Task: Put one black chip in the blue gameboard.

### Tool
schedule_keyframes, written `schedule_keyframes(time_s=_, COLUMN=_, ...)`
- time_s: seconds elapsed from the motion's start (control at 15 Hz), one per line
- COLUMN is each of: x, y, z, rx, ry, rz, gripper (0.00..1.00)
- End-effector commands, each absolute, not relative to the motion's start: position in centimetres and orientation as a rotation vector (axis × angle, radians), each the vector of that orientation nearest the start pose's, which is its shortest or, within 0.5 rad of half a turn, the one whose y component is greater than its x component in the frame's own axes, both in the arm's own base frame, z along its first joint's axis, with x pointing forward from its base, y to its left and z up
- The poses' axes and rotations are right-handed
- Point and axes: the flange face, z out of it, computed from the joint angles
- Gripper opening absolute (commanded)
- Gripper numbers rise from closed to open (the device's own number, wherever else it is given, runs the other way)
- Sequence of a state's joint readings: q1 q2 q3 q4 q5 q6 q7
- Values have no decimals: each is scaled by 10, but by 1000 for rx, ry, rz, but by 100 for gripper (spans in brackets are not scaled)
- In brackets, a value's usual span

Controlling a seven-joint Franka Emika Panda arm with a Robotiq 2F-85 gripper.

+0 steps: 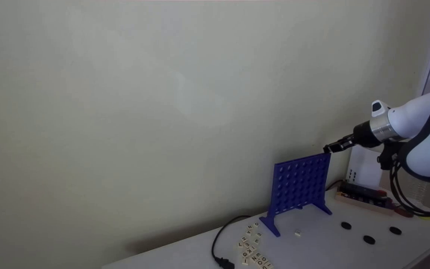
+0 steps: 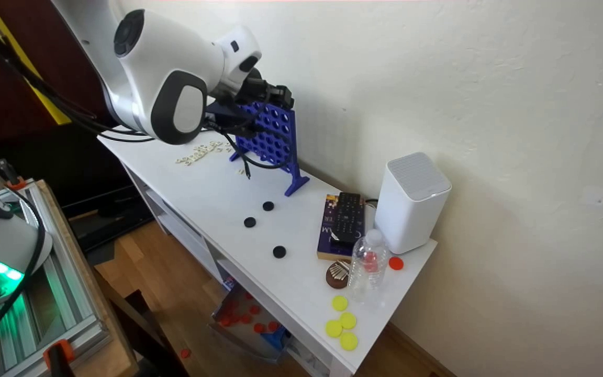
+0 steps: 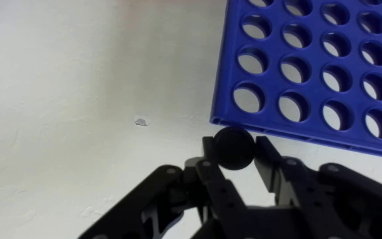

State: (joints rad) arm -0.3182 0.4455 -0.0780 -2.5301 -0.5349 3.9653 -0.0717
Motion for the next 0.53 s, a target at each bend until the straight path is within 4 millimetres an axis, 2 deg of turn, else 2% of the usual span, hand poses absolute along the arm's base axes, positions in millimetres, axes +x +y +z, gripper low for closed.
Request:
schedule_keyframes(time_s=0.0, x=466, y=-115, z=223, rx=-2798, ry=-434, rz=-1495, gripper=9)
schedule_keyframes(time_s=0.47, x=465, y=-112, z=219, rx=-2782, ry=-457, rz=-1510, gripper=9)
